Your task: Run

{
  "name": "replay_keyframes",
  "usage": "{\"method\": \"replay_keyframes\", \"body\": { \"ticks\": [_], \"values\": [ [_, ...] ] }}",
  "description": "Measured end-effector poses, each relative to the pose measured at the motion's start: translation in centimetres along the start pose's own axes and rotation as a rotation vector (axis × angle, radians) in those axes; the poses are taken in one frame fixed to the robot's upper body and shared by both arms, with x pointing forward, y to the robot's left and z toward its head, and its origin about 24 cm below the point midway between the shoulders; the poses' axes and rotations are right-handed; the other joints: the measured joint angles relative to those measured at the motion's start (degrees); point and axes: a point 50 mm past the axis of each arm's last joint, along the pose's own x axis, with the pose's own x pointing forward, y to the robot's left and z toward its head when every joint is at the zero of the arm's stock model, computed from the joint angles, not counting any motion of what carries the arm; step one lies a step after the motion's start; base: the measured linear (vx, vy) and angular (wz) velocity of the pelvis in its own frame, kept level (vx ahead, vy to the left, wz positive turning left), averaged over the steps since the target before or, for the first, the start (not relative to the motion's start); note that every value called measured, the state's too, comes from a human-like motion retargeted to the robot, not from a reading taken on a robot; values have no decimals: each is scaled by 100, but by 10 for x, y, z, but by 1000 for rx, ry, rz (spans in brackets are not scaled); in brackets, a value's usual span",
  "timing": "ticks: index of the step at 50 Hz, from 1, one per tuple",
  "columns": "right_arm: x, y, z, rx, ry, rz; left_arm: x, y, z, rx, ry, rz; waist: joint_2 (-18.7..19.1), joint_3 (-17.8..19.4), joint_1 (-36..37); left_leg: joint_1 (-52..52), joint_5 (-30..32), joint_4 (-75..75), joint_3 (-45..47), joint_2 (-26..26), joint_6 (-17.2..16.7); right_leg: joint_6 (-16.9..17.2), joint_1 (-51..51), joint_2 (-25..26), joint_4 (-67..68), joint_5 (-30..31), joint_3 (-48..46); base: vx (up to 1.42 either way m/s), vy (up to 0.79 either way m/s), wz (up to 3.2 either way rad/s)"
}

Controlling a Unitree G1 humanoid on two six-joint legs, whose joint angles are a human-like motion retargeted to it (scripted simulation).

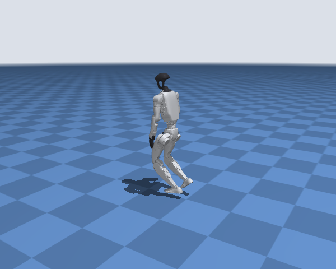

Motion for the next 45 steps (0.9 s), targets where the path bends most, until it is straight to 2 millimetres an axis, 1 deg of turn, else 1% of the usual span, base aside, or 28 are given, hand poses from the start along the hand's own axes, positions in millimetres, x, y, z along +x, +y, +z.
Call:
{"method": "replay_keyframes", "body": {
  "ticks": [2, 3, 5, 7, 9, 12, 15, 17, 18, 20, 22, 23, 24, 25, 27, 28, 30, 32, 34, 36, 41, 43, 45],
  "values": [
    [-1, 2, -6, 16, 7, -4, -1, -11, -15, -68, 32, -33, 83, -116, -24, 258, 1324, -669, -237, -19, -571, 12, 85, 12, -711, 524, -130, 25, -5, 17],
    [-2, 4, -9, 19, 15, -3, -2, -16, -22, -96, 48, -50, 110, -198, -45, 323, 2025, -1009, -299, 2, -824, 50, 91, -10, -1072, 884, -206, 23, -5, 25],
    [-3, 8, -16, 20, 29, 0, -3, -24, -32, -125, 73, -76, 156, -359, -75, 339, 3157, -1499, -311, 76, -1240, 120, 44, -66, -1642, 1404, -367, 20, -6, 27],
    [-3, 11, -19, 12, 38, 0, -4, -28, -37, -127, 87, -92, 227, -462, -73, 256, 3472, -1607, -237, 201, -1411, 136, -35, -42, -1967, 1533, -497, 18, -7, 23],
    [-3, 14, -22, 1, 44, 4, -5, -30, -40, -117, 95, -103, 318, -503, -62, 205, 3268, -1548, -127, 366, -1371, 146, -49, 67, -2226, 1478, -575, 17, -7, 21],
    [-3, 17, -26, -14, 53, 5, -6, -30, -42, -91, 95, -108, 449, -526, -39, 248, 2758, -1479, 24, 601, -1167, 158, 32, 266, -2588, 1377, -636, 17, -8, 18],
    [-3, 19, -28, -18, 55, 2, -5, -28, -36, -66, 70, -104, 532, -521, -22, 316, 2309, -1391, 130, 760, -968, 184, 150, 398, -2807, 1293, -658, 15, -8, 24],
    [-4, 22, -31, -13, 56, 3, -4, -27, -31, -60, 42, -94, 522, -501, -3, 282, 1968, -1112, 137, 776, -852, 162, 172, 378, -2631, 1065, -636, 11, -8, 33],
    [-5, 23, -32, -11, 55, 4, -3, -26, -27, -58, 24, -85, 511, -489, 25, 264, 1759, -928, 120, 774, -784, 118, 194, 361, -2498, 859, -630, 10, -8, 29],
    [-4, 22, -30, -9, 37, -5, -2, -19, -15, -58, -32, -47, 486, -435, 108, 250, 1095, -502, 37, 754, -600, -55, 284, 336, -2190, 119, -643, 11, -8, 23],
    [-3, 17, -20, -2, 0, -36, -1, -5, 6, -48, -110, 28, 441, -261, 195, 258, 56, -15, -27, 760, -326, -343, 390, 279, -1763, -994, -712, 12, -6, 23],
    [-2, 13, -15, 23, -21, -61, -1, 1, 17, -43, -144, 67, 412, -147, 226, 275, -363, 164, -18, 792, -236, -431, 438, 253, -1586, -1407, -747, 13, -5, 26],
    [-2, 8, -11, 59, -35, -85, -1, 6, 24, -46, -166, 93, 416, -38, 259, 387, -428, 105, -59, 787, -227, -417, 553, 300, -1634, -1449, -735, 14, -4, 24],
    [-2, 3, -8, 100, -45, -109, -1, 8, 30, -53, -182, 112, 437, 68, 291, 547, -316, -75, -126, 763, -260, -353, 700, 385, -1795, -1303, -698, 15, -2, 9],
    [-6, -1, -18, 138, -24, -126, 0, -2, 15, -96, -143, 75, 520, -32, 313, 835, 1048, -756, -214, 747, -713, -82, 953, 361, -2335, -35, -777, 14, -1, -10],
    [-8, 0, -24, 151, -6, -121, 0, -9, 4, -116, -111, 46, 551, -133, 297, 902, 1921, -1149, -246, 730, -977, 86, 971, 346, -2623, 767, -779, 10, 1, -17],
    [-10, 2, -33, 161, 27, -105, -1, -21, -12, -135, -57, -9, 595, -323, 261, 866, 3265, -1627, -225, 719, -1401, 323, 868, 281, -2957, 1902, -799, 4, 1, -8],
    [-10, 3, -36, 153, 45, -84, -2, -28, -21, -124, -24, -54, 640, -416, 242, 690, 3661, -1571, -157, 742, -1541, 356, 708, 232, -2941, 2241, -826, 0, 0, 0],
    [-9, 5, -35, 139, 47, -63, -4, -32, -27, -104, 0, -90, 690, -430, 221, 509, 3500, -1290, -115, 777, -1491, 290, 587, 235, -2806, 2154, -831, 0, 0, 0],
    [-8, 7, -32, 122, 36, -44, -5, -34, -31, -76, 16, -116, 733, -426, 196, 369, 3126, -1051, -81, 808, -1375, 245, 496, 280, -2712, 1960, -811, 0, 0, 0],
    [-5, 10, -19, 92, -19, -10, -6, -33, -32, -22, 31, -149, 749, -401, 103, 259, 2326, -966, -12, 809, -1074, 153, 356, 348, -2652, 1515, -741, 0, 0, 0],
    [-5, 12, -15, 94, -37, -2, -5, -32, -31, -7, 27, -154, 718, -383, 65, 247, 2152, -1028, -18, 756, -1010, 139, 289, 331, -2593, 1384, -687, 0, 0, 0],
    [-5, 12, -14, 103, -45, 2, -5, -32, -28, 3, 20, -161, 684, -377, 19, 206, 2144, -1085, -36, 700, -1003, 152, 194, 317, -2527, 1328, -618, 0, 0, 0]
  ]
}}
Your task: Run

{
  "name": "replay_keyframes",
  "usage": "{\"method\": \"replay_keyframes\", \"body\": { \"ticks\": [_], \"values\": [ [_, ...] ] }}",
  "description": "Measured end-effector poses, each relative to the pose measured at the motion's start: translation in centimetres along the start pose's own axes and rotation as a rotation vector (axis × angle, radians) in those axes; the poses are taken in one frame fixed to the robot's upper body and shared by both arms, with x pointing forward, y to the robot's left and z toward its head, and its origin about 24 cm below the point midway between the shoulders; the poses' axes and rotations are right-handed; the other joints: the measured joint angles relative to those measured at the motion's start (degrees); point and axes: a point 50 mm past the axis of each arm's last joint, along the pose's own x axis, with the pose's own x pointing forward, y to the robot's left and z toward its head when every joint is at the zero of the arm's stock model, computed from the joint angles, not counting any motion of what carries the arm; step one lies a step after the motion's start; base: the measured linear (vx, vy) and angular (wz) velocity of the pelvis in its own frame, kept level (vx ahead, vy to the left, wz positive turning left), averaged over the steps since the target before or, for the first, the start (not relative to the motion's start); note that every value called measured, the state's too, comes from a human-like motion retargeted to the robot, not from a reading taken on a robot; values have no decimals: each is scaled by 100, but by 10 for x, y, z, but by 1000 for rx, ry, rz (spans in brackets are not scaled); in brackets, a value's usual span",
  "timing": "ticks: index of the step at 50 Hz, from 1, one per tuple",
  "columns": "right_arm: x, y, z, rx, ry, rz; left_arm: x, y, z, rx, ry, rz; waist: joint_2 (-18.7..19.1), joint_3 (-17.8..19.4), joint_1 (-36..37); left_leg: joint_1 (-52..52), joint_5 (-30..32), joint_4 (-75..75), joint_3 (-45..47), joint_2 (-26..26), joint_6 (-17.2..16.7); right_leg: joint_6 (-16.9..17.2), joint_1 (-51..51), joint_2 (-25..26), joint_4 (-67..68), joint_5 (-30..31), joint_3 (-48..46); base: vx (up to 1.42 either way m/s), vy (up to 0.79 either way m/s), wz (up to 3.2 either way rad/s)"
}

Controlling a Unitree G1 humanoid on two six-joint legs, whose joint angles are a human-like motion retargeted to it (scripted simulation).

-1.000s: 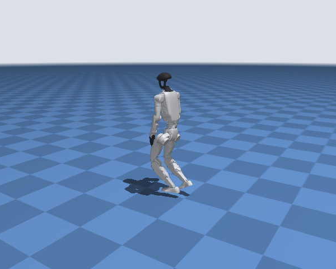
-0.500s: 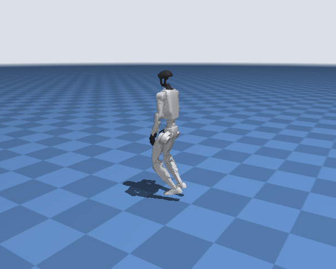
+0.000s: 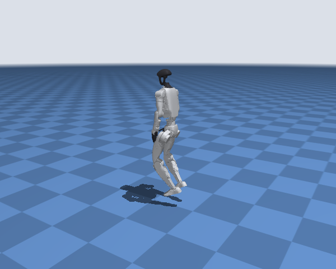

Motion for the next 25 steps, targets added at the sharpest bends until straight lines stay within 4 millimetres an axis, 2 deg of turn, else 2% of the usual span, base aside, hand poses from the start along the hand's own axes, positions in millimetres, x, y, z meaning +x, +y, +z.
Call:
{"method": "replay_keyframes", "body": {
  "ticks": [5, 8, 10, 13, 15, 17, 20, 22, 25],
  "values": [
    [-2, 0, -4, 24, 8, 0, 0, 5, 12, 32, -46, 1, -7, -11, -100, -252, 18, 85, -87, -84, 32, 102, -257, 134, 28, -9, 232, 0, 0, 17],
    [-3, 2, -9, 36, 15, 7, -1, 7, 16, 47, -68, 0, -30, 53, -117, -420, -355, 585, -146, -127, 180, 110, -350, 263, 304, -265, 439, -1, 1, 14],
    [-3, 3, -8, 31, 9, 17, -2, 10, 19, 51, -79, 6, -76, 115, -92, -516, -967, 1116, -189, -174, 392, -23, -373, 323, 672, -894, 545, 0, 0, 0],
    [0, 0, 5, 4, -23, 26, -4, 27, 30, 71, -84, 70, -190, 389, -17, -618, -2448, 1996, -201, -221, 862, -437, -404, 277, 1501, -2438, 567, 0, 0, 0],
    [2, -3, 13, 33, -44, 23, -5, 35, 33, 64, -73, 108, -258, 544, 3, -555, -2878, 2212, -165, -212, 1029, -503, -369, 282, 1783, -2782, 610, 7, 2, 11],
    [1, -6, 12, 60, -38, 18, -4, 33, 27, 28, -50, 106, -247, 617, 13, -185, -2444, 1719, -320, -309, 871, -365, -56, 393, 1387, -2296, 709, 10, 3, 9],
    [-3, -3, -5, 70, 12, 13, -2, 14, 1, -60, 8, 43, -170, 406, -42, 192, -672, 783, -473, -297, 232, 59, 247, 462, 550, -498, 746, 10, 2, 8],
    [-5, 0, -13, 70, 39, 11, -2, 4, -8, -87, 28, 2, -103, 256, -88, 183, 313, 430, -473, -238, -88, 254, 208, 458, 210, 388, 721, 3, 1, 4],
    [-7, 1, -19, 63, 59, 3, -2, -3, -10, -87, 21, -24, -38, 133, -123, 83, 832, 259, -409, -202, -276, 314, 76, 405, 57, 707, 647, 0, 0, 0]
  ]
}}
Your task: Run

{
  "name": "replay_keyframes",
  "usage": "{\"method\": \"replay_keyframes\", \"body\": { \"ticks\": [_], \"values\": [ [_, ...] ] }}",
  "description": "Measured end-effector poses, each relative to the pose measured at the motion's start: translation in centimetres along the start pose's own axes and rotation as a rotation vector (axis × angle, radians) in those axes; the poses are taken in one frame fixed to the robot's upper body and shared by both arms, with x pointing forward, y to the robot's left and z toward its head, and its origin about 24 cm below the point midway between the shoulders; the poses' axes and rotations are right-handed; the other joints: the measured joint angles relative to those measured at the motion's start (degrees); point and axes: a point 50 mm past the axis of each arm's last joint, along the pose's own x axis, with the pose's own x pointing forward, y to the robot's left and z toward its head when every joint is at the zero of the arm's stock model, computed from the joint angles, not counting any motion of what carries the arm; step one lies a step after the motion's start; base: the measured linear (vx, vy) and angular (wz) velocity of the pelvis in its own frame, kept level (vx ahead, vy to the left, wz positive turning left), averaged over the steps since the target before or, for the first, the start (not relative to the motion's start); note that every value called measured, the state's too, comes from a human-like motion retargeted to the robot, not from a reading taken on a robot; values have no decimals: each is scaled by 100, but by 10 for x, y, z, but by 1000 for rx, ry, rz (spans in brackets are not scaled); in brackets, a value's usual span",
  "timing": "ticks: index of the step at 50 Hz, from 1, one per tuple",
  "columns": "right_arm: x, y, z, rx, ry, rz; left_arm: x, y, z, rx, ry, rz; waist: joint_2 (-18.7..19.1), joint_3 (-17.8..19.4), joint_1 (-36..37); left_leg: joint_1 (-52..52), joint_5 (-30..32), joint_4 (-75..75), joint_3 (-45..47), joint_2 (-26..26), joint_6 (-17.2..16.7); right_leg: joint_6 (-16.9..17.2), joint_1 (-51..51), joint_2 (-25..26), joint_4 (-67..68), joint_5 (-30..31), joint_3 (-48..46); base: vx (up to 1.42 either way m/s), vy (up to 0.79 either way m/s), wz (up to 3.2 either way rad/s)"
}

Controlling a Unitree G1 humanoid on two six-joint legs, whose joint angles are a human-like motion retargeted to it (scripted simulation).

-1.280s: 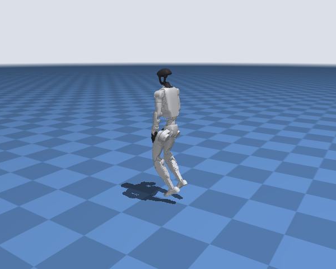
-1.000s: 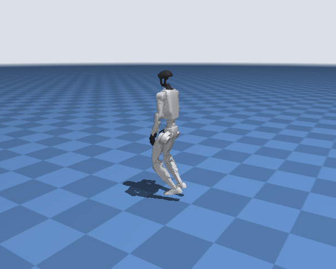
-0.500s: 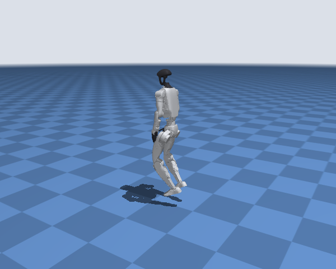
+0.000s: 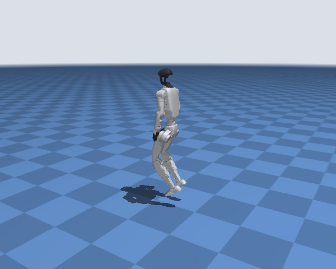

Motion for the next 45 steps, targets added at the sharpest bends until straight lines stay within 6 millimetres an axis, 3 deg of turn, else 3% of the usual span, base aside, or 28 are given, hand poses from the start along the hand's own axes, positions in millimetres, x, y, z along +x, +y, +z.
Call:
{"method": "replay_keyframes", "body": {
  "ticks": [5, 10, 15, 17, 19, 23, 25, 28, 37, 43, 45],
  "values": [
    [-1, -1, 1, -34, -21, -37, -1, 0, 6, 61, -34, 10, 20, -38, -59, -15, -363, -179, 152, -26, 203, -33, -96, -45, -100, -351, -28, 0, 1, 18],
    [0, 2, 4, -50, -49, -60, 0, 1, 15, 99, -74, 23, -24, 8, -30, 44, -1205, 32, 198, -68, 506, -125, -28, -2, 29, -1044, 85, 0, 0, 4],
    [4, 6, 14, -99, -77, -67, 0, 7, 31, 123, -120, 79, -136, 228, 147, 97, -3009, 815, 167, -127, 1035, -604, 134, -103, 714, -2989, 14, 0, 0, 0],
    [7, 7, 23, -72, -97, -73, 1, 11, 37, 131, -125, 107, -194, 397, 202, 230, -3414, 886, 188, -99, 1138, -690, 276, -104, 802, -3390, -22, 0, 0, 0],
    [9, 7, 30, -40, -115, -75, 1, 14, 38, 116, -119, 121, -189, 525, 246, 498, -3001, 585, 79, -99, 985, -602, 559, -24, 485, -2971, -37, 0, 0, 0],
    [7, 10, 26, -13, -122, -50, 1, 9, 20, 69, -73, 87, -162, 385, 225, 600, -1562, 85, -50, -36, 478, -322, 678, 15, -18, -1590, -88, 0, 0, 0],
    [6, 11, 26, -13, -125, -37, 0, 8, 16, 65, -63, 74, -159, 313, 208, 502, -1143, 10, -69, -25, 339, -263, 577, -2, -67, -1268, -101, 0, 0, 0],
    [5, 10, 27, -25, -135, -31, -2, 9, 14, 80, -61, 68, -168, 237, 192, 355, -1007, -25, -74, -49, 267, -251, 411, -43, -1, -1208, -115, 0, 0, 0],
    [3, 6, 23, -79, -127, -48, -6, 13, 17, 131, -92, 70, -182, 124, 207, 164, -1514, 37, -32, -103, 506, -250, 215, 8, 51, -1502, 0, 0, 0, 0],
    [6, 10, 19, -140, -79, -25, -6, 19, 24, 166, -87, 90, -279, 344, 295, -18, -3280, 1031, 40, -148, 1063, -679, 108, -128, 1005, -3257, -18, 0, 0, 0],
    [9, 9, 24, -128, -69, -15, -5, 24, 31, 175, -78, 95, -297, 423, 308, 35, -3333, 955, 61, -149, 1114, -692, 102, -113, 1033, -3248, 16, 0, 0, 0]
  ]
}}
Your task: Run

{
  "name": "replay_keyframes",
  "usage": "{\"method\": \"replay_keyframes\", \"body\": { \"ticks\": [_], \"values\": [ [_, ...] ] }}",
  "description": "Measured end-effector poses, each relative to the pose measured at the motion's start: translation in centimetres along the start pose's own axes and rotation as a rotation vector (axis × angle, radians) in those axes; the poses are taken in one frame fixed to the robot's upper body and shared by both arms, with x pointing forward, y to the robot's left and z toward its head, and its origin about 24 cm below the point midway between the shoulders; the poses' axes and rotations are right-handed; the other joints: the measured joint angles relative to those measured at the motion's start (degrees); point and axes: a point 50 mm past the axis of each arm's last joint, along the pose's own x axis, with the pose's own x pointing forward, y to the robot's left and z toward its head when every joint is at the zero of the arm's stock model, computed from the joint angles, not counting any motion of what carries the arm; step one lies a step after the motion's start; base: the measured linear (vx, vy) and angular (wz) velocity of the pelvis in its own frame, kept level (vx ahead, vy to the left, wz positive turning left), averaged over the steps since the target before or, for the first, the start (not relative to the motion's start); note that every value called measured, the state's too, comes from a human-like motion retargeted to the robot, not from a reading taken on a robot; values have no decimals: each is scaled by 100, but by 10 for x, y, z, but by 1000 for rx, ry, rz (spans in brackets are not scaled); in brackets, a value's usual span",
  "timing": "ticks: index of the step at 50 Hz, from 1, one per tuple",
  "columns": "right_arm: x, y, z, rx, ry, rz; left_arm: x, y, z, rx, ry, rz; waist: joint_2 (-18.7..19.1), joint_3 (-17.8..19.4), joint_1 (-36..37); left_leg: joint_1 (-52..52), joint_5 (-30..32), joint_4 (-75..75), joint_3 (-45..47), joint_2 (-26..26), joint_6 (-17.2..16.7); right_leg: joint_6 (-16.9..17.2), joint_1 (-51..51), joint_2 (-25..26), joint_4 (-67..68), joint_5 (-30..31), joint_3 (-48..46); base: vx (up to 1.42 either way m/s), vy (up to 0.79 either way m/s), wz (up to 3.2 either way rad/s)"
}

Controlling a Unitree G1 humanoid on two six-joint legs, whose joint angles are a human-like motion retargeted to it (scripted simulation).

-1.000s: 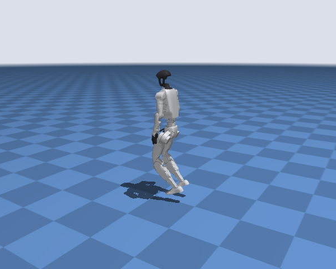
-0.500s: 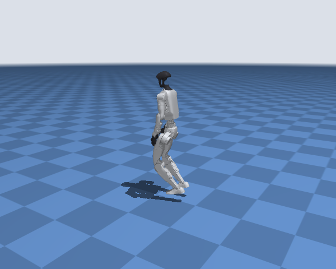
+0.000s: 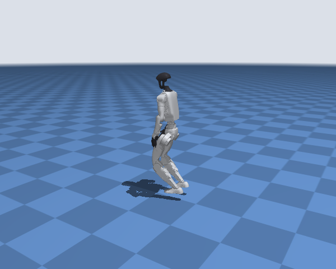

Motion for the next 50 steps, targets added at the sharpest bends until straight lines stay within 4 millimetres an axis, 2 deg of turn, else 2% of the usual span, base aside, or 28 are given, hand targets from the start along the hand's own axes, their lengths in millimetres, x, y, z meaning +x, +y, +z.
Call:
{"method": "replay_keyframes", "body": {
  "ticks": [5, 7, 9, 13, 17, 23, 26, 28, 30, 34, 37, 41, 45, 48, 50],
  "values": [
    [-7, 2, -20, 22, 57, 9, -1, -17, -19, -44, 55, -74, 37, -242, -98, 212, 1515, -834, -168, -105, -516, 242, -16, 6, -418, 1199, 98, 0, 0, 0],
    [-9, 3, -25, 22, 70, 9, -2, -21, -22, -42, 62, -98, 29, -338, -148, 210, 1954, -1041, -192, -142, -673, 296, -78, -8, -496, 1426, 120, 0, 0, 0],
    [-11, 4, -28, 21, 73, 5, -3, -22, -24, -32, 62, -104, 27, -393, -181, 178, 2095, -1060, -193, -152, -734, 333, -113, 40, -545, 1482, 169, 0, 0, 0],
    [-11, 4, -27, 7, 51, -19, -5, -17, -22, -9, 48, -76, 67, -394, -203, 72, 1792, -571, -130, -37, -594, 376, -42, 339, -681, 1387, 326, 0, 0, 0],
    [-12, 7, -26, 0, 34, -41, -5, -14, -17, -8, 17, -36, 95, -282, -175, -178, 1126, 710, -17, 145, -246, 256, 33, 700, -504, 770, 568, -5, 0, -3],
    [-3, 6, -1, -17, -36, -70, 0, -2, 10, 7, -71, 32, 137, 132, -54, -1041, 583, 3522, 176, 582, 430, -208, 2, 1027, 0, -399, 747, -7, 2, 9],
    [2, 3, 15, -6, -77, -77, 2, 3, 22, 26, -97, 46, 59, 295, -42, -1588, 588, 4500, 189, 623, 687, -252, -21, 997, 50, -501, 770, -4, 3, 29],
    [4, 3, 22, 12, -97, -73, 3, 1, 21, 30, -84, 40, -5, 314, -27, -1855, 637, 4816, 191, 582, 761, -201, -4, 927, -26, -399, 773, -1, 2, 11],
    [4, 3, 27, 29, -119, -69, 2, 0, 12, 33, -52, 28, -72, 273, 0, -1996, 712, 4849, 211, 529, 757, -68, 36, 851, -172, -162, 795, 3, 5, 7],
    [2, 5, 23, 35, -126, -63, -2, -6, -11, 33, 31, -11, -111, 119, 92, -1816, 834, 4267, 284, 473, 584, 231, 121, 707, -416, 583, 792, 7, 7, -11],
    [-1, 7, 15, 21, -110, -52, -6, -13, -27, 21, 80, -50, -61, 19, 116, -1438, 1017, 3516, 278, 427, 322, 459, 131, 669, -440, 1247, 789, 7, 8, -13],
    [-7, 8, 3, -8, -84, -32, -10, -23, -42, 1, 113, -95, 52, -62, 67, -763, 1236, 2206, 196, 298, -96, 565, 13, 533, -129, 1737, 674, 6, 9, -2],
    [-12, 6, -4, -24, -82, -17, -12, -26, -46, -2, 106, -91, 72, -85, -70, 4, 1387, 691, 46, 12, -403, 507, -76, 252, 182, 1750, 543, 5, 8, 21],
    [-14, 3, -3, -31, -95, -13, -12, -22, -42, 12, 81, -70, 9, -47, -157, 391, 1167, 57, -86, -244, -396, 455, -181, 45, 549, 1473, 569, 3, 7, 26],
    [-15, 1, -2, -38, -102, -20, -12, -19, -37, 22, 56, -45, -37, 14, -169, 515, 668, 74, -160, -374, -257, 409, -258, -53, 949, 1120, 609, 0, 7, 16]
  ]
}}
